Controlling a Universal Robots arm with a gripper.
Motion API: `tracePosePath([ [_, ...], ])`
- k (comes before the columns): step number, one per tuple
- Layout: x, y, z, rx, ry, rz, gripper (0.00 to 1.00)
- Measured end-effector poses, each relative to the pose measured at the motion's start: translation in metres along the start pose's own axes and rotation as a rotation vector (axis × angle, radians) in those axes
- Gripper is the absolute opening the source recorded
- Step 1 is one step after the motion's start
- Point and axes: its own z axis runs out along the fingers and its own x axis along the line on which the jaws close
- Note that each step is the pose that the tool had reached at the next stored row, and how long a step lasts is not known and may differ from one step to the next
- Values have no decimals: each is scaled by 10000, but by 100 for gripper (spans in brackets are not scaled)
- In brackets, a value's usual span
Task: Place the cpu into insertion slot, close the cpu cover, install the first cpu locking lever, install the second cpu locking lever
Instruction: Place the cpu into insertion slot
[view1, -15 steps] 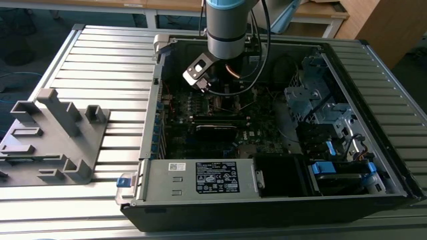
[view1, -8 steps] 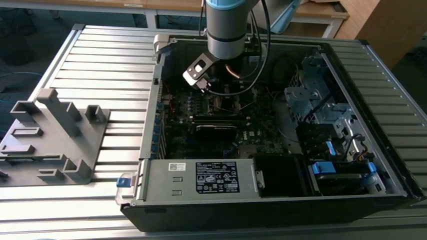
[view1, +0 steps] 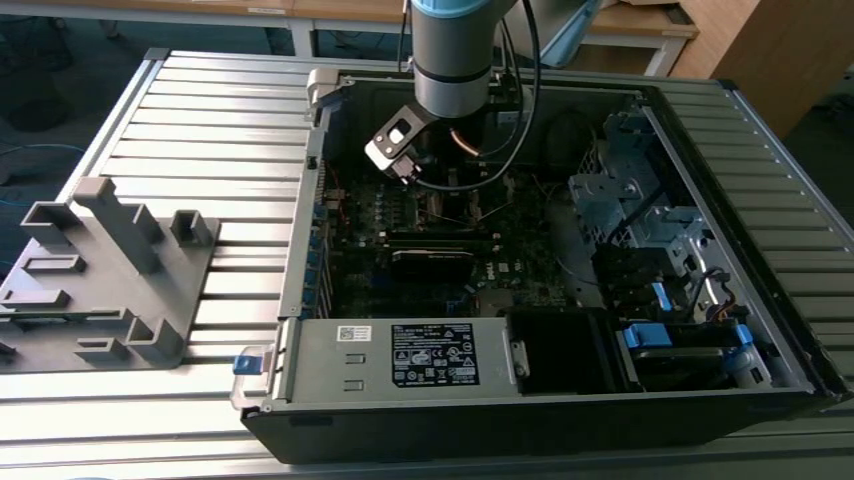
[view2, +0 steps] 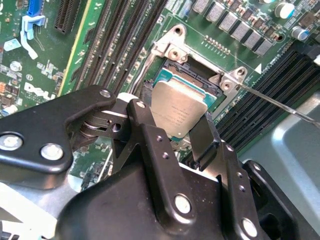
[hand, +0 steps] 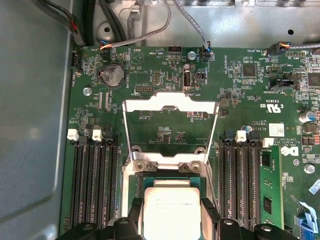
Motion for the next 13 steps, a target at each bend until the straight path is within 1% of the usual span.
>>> tracePosePath([
  [13, 0, -9, 0, -1, 2, -2, 54],
])
